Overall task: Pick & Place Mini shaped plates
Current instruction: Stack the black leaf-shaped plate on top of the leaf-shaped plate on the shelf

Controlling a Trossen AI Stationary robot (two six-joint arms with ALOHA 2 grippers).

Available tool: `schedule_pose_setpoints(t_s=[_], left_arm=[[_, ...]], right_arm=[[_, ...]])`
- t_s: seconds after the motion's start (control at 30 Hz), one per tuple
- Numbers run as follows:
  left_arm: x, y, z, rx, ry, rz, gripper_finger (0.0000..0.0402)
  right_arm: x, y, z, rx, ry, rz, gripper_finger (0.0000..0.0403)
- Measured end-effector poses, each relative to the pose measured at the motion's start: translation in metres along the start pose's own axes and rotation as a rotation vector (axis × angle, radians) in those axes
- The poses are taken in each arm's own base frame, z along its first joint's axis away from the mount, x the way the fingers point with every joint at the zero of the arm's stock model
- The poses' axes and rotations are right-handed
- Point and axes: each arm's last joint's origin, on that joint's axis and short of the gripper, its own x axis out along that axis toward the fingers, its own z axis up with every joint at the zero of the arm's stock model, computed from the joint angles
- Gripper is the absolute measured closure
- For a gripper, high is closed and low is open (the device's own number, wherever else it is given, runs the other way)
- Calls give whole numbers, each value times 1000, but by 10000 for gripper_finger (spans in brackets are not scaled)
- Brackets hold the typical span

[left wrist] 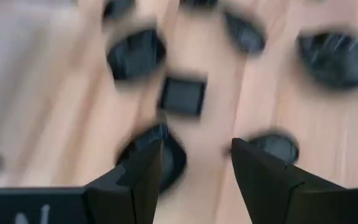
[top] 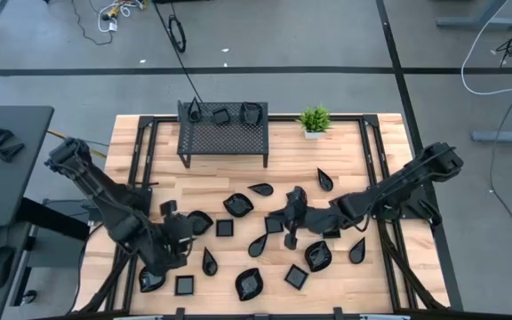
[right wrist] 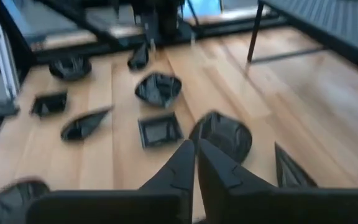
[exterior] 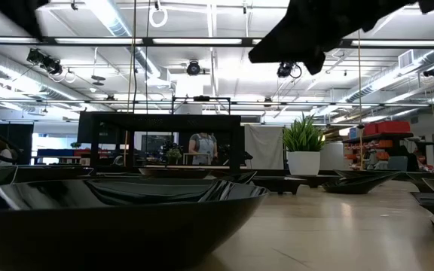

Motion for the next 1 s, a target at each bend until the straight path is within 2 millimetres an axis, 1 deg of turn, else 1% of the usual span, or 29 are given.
schedule_pose_setpoints(t_s=[0.07, 0.13, 0.2, 0.27, 0.33, 0.43, 0.57, 0.7, 0.83, 1.0], left_arm=[[7, -6, -13, -29, 48, -15, 205], [14, -11, -27, -48, 55, -40, 205], [24, -11, -39, -81, 56, -33, 205], [38, -7, -47, -126, 30, -23, 205], [52, -3, -54, -140, 1, -19, 205], [73, 3, -59, -125, -26, -40, 205], [92, 15, -61, -127, -3, -46, 205], [102, 26, -66, -107, 34, -15, 223], [105, 29, -67, -51, 54, -13, 261], [106, 29, -66, 1, 49, -18, 306]], right_arm=[[1, -4, -2, 13, -41, 3, 383], [2, -8, -4, 21, -57, 0, 383], [3, -9, -4, 33, -75, 1, 383], [3, -10, -4, 30, -75, -2, 383], [3, -10, -4, 23, -76, -3, 383], [3, -10, -2, 32, -94, 2, 383], [3, -9, 0, 47, -113, 10, 383], [3, -9, 2, 56, -127, 16, 383], [3, -9, 4, 49, -149, 20, 383], [2, -8, 6, 57, -162, 24, 383]])
